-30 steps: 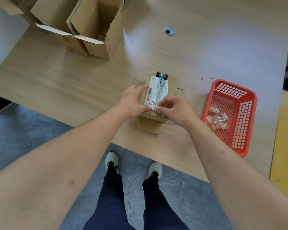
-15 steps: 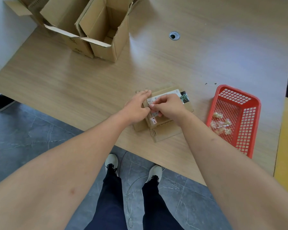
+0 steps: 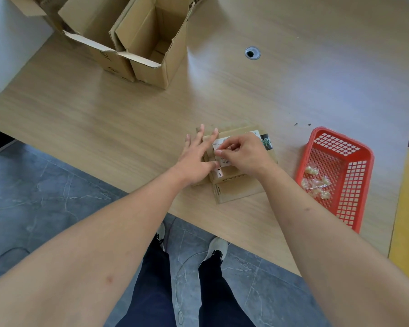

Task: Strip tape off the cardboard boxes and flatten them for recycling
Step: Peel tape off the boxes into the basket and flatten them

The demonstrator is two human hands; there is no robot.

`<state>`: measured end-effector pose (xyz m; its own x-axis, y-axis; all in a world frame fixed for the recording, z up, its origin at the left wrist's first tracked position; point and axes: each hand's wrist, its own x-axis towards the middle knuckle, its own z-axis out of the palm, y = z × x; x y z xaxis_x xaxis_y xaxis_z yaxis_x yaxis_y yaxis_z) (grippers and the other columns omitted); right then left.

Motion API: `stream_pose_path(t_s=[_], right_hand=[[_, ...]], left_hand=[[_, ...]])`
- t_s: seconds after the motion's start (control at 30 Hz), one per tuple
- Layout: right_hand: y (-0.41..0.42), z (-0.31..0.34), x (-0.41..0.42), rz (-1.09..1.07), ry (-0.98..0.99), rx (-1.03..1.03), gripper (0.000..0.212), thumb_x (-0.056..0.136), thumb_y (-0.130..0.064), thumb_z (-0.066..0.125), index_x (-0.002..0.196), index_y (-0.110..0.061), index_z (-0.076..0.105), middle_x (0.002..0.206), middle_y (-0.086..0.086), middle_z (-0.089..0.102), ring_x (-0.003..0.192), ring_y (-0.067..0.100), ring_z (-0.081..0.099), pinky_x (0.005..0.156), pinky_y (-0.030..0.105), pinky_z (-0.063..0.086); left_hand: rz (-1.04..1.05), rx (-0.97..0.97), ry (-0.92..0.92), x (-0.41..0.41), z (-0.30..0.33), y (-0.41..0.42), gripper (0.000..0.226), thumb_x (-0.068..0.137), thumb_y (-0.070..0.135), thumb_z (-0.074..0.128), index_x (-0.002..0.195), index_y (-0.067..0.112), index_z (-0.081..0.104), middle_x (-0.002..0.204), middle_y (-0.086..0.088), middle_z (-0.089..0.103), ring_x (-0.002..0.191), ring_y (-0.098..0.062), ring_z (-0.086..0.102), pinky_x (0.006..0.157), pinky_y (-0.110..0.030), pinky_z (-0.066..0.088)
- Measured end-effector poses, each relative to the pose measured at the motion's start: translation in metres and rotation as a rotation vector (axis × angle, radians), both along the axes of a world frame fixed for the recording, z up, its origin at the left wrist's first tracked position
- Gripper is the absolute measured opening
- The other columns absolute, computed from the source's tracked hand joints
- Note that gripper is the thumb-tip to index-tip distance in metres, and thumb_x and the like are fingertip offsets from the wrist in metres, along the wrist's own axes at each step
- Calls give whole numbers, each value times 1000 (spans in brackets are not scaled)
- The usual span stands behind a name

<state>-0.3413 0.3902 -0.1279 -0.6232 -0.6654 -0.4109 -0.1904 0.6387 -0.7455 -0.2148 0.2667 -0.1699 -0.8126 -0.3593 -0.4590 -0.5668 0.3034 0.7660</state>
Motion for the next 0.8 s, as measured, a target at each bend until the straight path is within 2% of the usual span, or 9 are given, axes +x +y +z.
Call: stream_pose_path(t_s=[0.1, 0.2, 0.27, 0.37, 0.43, 0.5, 0.57, 0.7, 0.8], right_hand=[[2, -8, 0, -6, 64, 2, 9, 88, -24, 79, 80, -21, 77, 67, -7, 66, 60, 8, 55, 67, 31, 49], [2, -11, 5, 3, 191, 7, 8, 91, -21, 74, 84, -19, 75, 72, -12, 65, 68, 7, 58, 68, 24, 42], [3, -14, 7, -26, 227, -9, 7, 91, -21, 74, 86, -17, 76, 74, -12, 67, 71, 10, 61, 70, 25, 45], [6, -15, 7, -104, 170, -60, 6, 88, -25, 79, 86, -20, 78, 73, -10, 70, 63, 7, 65, 65, 26, 54], [6, -11, 6, -132, 75, -89, 7, 88, -24, 81, 88, -17, 79, 72, -5, 70, 52, 3, 61, 53, 19, 50], [6, -9, 4, -129, 25, -93, 8, 88, -22, 81, 88, -14, 78, 70, -2, 68, 47, 3, 56, 48, 17, 46], [5, -10, 3, -120, 37, -71, 6, 89, -22, 79, 86, -17, 77, 68, -5, 66, 51, 6, 57, 53, 22, 49], [3, -17, 5, -127, 78, -16, 8, 90, -23, 76, 83, -23, 74, 72, -9, 68, 65, 16, 66, 75, 39, 59], [2, -18, 7, -177, 70, -26, 7, 90, -23, 75, 83, -22, 74, 76, -3, 71, 71, 23, 70, 78, 45, 60]], left_hand=[[-54, -62, -41, -4, 1, -3, 88, 94, 31, 69, 152, 63, 11, 162, 29, -22, 151, -22, -29, 125, -55, -3], [-63, -104, -36, -8, 2, -5, 87, 94, 30, 68, 150, 65, 11, 163, 28, -20, 150, -22, -30, 124, -57, -3], [-63, -138, -41, -9, 4, -3, 87, 94, 30, 67, 151, 64, 12, 163, 28, -19, 151, -22, -28, 124, -56, -3], [-61, -135, -22, -8, -1, 0, 84, 94, 32, 62, 151, 64, 9, 164, 25, -20, 152, -25, -27, 124, -58, -1], [-48, -126, 13, -6, -7, 1, 78, 94, 39, 55, 151, 65, 8, 165, 24, -19, 152, -26, -26, 125, -56, 0], [-44, -129, 36, -5, -11, 0, 75, 95, 42, 54, 151, 64, 9, 165, 23, -18, 152, -26, -25, 125, -53, 0], [-45, -128, 36, -6, -13, 0, 74, 98, 40, 55, 152, 63, 10, 166, 22, -18, 152, -26, -26, 125, -52, -1], [-36, -156, 8, -7, -9, 3, 73, 101, 36, 53, 149, 66, 9, 166, 21, -19, 151, -26, -27, 124, -57, -6], [-27, -183, -13, -8, -5, 6, 72, 102, 35, 53, 150, 65, 10, 166, 21, -18, 152, -27, -26, 123, -58, -8]])
